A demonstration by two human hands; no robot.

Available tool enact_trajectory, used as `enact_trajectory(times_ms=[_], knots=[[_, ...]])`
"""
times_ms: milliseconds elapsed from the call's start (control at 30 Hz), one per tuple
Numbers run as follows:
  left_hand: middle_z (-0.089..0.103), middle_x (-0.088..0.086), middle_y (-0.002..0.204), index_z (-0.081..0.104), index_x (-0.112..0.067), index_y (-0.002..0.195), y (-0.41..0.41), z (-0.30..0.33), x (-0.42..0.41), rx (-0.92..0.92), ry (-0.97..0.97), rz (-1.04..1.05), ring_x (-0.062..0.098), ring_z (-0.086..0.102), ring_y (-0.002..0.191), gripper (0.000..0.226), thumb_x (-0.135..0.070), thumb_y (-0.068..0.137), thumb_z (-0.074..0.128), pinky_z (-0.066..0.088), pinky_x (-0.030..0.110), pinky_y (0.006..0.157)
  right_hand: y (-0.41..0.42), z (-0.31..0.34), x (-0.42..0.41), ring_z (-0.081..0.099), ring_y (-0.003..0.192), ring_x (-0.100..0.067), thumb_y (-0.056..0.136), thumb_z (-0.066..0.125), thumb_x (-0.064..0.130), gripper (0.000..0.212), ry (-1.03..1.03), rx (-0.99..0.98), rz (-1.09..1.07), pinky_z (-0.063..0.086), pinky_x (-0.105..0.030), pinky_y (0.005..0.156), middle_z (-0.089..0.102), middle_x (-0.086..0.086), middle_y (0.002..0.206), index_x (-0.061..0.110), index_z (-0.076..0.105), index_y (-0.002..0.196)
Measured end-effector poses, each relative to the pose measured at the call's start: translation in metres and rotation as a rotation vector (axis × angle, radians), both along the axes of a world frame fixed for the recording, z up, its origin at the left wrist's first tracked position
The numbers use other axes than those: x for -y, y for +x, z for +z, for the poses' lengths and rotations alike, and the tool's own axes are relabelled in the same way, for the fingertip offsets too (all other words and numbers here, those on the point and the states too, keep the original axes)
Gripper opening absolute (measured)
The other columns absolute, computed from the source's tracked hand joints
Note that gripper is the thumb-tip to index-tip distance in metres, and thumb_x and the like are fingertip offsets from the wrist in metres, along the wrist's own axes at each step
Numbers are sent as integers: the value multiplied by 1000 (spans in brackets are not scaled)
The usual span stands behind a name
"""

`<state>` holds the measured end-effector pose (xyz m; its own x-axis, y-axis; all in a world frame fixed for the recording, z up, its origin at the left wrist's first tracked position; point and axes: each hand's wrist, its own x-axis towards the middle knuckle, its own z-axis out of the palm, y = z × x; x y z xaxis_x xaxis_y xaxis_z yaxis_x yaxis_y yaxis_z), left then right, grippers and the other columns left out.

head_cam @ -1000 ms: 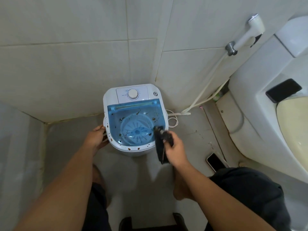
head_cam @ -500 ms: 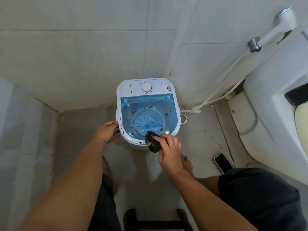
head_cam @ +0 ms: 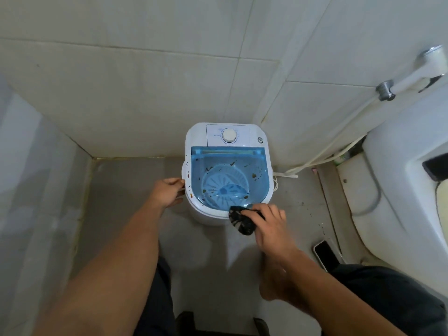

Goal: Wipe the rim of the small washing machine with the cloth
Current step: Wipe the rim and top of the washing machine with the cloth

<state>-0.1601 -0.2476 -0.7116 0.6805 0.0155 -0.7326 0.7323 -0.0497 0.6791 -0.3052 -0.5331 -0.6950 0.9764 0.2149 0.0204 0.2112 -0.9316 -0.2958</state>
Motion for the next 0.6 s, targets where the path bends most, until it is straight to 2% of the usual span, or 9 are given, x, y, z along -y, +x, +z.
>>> enact_trajectory(times_ms=[100, 233, 300, 367, 467, 533, 600], knots=[[72, 9, 113, 68, -9, 119, 2, -3, -4, -1, -16, -4, 21, 68, 101, 24, -19, 99, 61, 55, 38, 92, 4, 3, -4, 57, 100, -30, 78, 52, 16, 51, -28, -17, 16, 45, -44, 75, 62, -2, 116, 30, 60, 126], [73, 6, 111, 68, -9, 124, 3, -5, -6, -11, -29, -12, 19, 69, 101, 28, -17, 98, 62, 55, 40, 96, 17, -3, -53, 53, 101, -26, 77, 64, 14, 53, -75, 18, 136, 42, -41, 76, 59, -1, 115, 30, 59, 128], [72, 6, 118, 66, -10, 125, 3, -3, -9, -43, -65, -23, 20, 68, 106, 27, -14, 101, 55, 57, 38, 89, 27, -6, -84, 52, 101, -27, 75, 65, 13, 56, -108, 12, 197, 39, -40, 77, 57, -2, 117, 30, 59, 129], [71, 4, 122, 66, -14, 124, 1, 2, -15, -84, -137, -44, 19, 67, 111, 31, -12, 103, 43, 56, 35, 83, 40, -7, -113, 52, 100, -30, 77, 58, 13, 55, -139, -8, 223, 38, -42, 76, 57, -4, 116, 29, 58, 130], [72, 5, 123, 67, -16, 119, 2, 5, -28, -153, -291, -48, 19, 67, 108, 40, -10, 98, 34, 53, 34, 76, 64, -2, -147, 53, 98, -33, 80, 63, 14, 52, -150, -58, 169, 41, -45, 77, 56, -7, 113, 29, 59, 129], [70, 9, 125, 66, -11, 124, 3, 1, -37, -208, -411, -7, 26, 65, 108, 46, -17, 92, 33, 53, 41, 89, 87, 5, -162, 51, 100, -34, 81, 64, 14, 51, -159, -75, 131, 39, -46, 80, 54, -8, 113, 29, 58, 130], [67, 13, 121, 64, -9, 121, 4, -3, -44, -258, -488, 37, 29, 62, 106, 49, -22, 87, 32, 43, 50, 106, 117, 15, -172, 48, 106, -35, 86, 59, 13, 48, -175, -94, 84, 37, -47, 85, 52, -10, 118, 28, 57, 132]])
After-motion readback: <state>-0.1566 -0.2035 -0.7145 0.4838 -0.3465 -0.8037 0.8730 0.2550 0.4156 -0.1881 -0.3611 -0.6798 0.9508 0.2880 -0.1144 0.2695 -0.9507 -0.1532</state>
